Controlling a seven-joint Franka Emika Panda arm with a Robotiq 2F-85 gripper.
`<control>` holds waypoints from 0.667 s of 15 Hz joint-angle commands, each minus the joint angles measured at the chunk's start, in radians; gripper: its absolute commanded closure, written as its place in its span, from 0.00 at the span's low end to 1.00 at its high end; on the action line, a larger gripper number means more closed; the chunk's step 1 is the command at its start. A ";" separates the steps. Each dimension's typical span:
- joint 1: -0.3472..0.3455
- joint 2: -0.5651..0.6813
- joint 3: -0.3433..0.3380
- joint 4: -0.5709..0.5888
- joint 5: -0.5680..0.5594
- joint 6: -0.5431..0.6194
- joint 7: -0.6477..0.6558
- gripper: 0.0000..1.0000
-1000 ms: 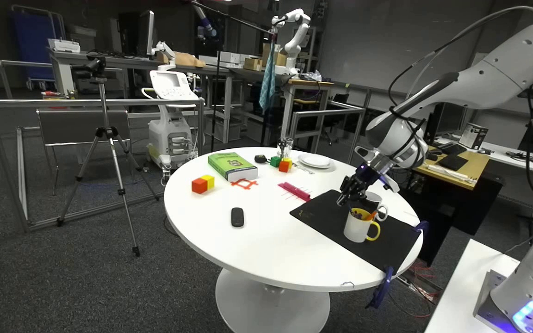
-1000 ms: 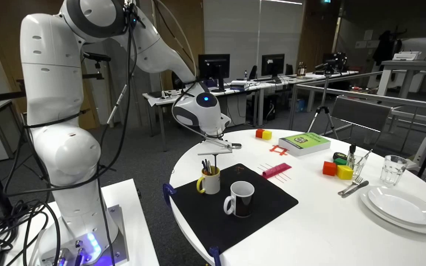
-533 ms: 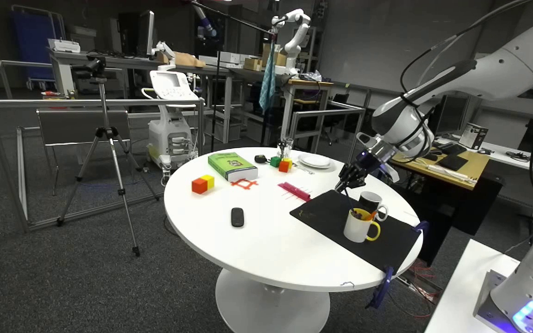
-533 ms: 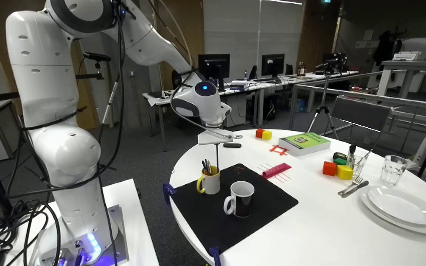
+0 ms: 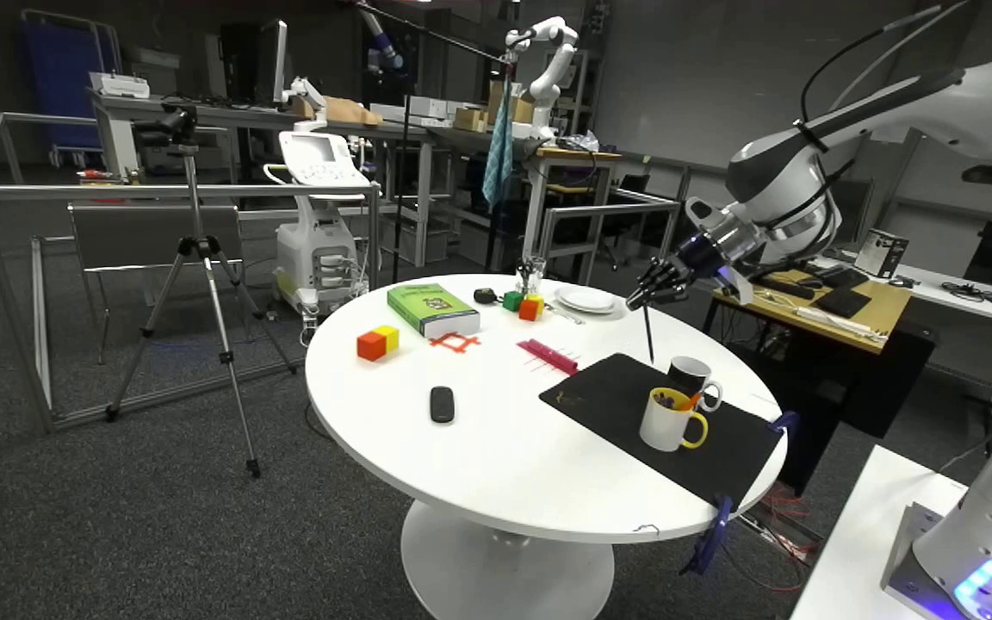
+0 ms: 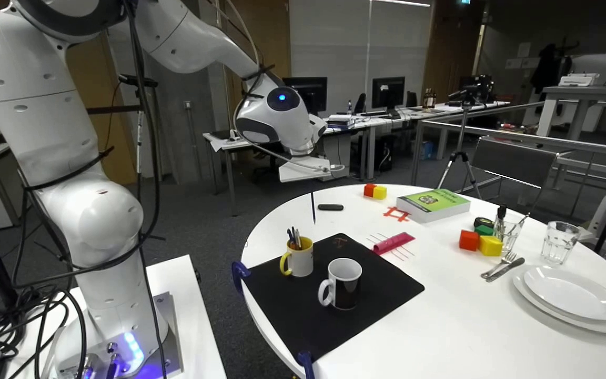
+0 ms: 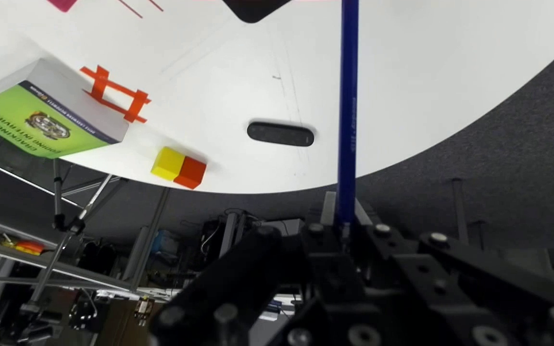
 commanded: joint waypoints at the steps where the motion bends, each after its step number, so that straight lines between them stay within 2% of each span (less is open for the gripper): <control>1: -0.026 -0.136 -0.017 -0.063 -0.029 -0.019 0.024 0.99; 4: -0.062 -0.193 -0.038 -0.093 -0.038 -0.017 0.021 0.99; 10: -0.154 -0.257 -0.126 -0.122 -0.058 -0.035 -0.008 0.99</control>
